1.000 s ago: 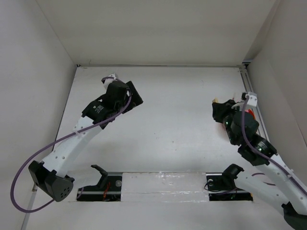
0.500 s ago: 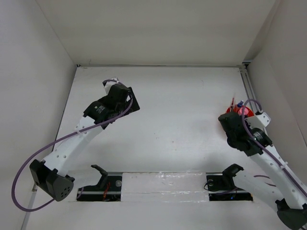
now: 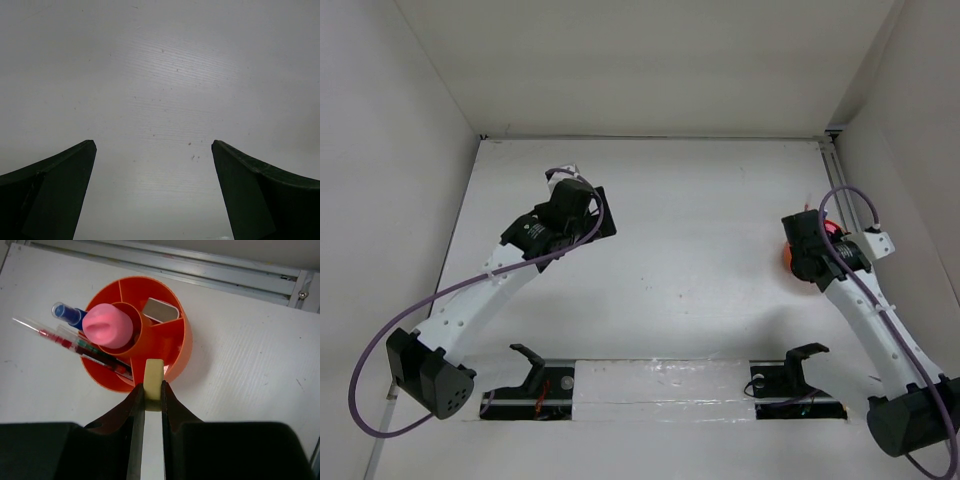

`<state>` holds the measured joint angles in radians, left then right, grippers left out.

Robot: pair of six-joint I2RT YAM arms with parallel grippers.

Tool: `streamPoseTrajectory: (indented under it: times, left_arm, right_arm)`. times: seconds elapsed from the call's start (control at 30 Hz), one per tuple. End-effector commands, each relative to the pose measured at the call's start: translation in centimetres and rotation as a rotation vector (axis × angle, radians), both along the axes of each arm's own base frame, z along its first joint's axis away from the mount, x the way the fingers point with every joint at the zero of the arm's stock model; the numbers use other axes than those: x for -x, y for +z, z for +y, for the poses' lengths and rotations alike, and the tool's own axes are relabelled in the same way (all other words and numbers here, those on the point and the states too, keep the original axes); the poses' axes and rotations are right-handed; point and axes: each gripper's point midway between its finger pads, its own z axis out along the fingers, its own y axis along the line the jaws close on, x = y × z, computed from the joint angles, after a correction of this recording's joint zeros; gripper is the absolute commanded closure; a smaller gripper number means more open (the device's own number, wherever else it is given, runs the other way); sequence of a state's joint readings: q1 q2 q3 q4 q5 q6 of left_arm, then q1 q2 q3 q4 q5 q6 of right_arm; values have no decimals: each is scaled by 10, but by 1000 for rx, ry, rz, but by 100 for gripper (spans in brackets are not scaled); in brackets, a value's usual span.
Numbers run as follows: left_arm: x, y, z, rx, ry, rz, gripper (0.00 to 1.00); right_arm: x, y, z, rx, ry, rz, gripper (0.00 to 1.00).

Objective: Sort the stationery into containers
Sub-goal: Place the stationery in the storage box.

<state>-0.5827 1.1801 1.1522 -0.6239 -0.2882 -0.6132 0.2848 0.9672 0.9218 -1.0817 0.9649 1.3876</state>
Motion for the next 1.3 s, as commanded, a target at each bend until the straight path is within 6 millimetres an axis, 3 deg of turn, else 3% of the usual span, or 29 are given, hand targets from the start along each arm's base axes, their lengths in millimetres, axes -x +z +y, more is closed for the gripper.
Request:
streamPoseTrajectory:
  times: [0.0,0.17,0.43,0.73,0.8,1.1,1.27]
  left_arm:
    - [-2,7,0,4,-15,-39,0]
    - [0,4,1,4,-15,-39,0]
    - [-3,0,4,-4,-10,-28,0]
    - [-12,-5,15,31,-11,-14,0]
    - [-11,-7,18,15,2,-11,0]
    - [-11,-7,17,21,-5,-7,0]
    - [-11,-9,17,21,-5,-7,0]
  right_arm:
    - [-24,17,-6,-10,-14,-96,100]
    - [-41,13,-13,-15,-5,-125,100]
    - [-50,-1,-17,-30,-1,-105,100]
    - [-44,-18,-28,-33,-42,-74,100]
    - [-39,-29,-30,-38,-46,-51,100]
    - [-31,-47,-35,-43,-53,-37,100]
    - [-40,-48,-35,-54,-26,-64,100]
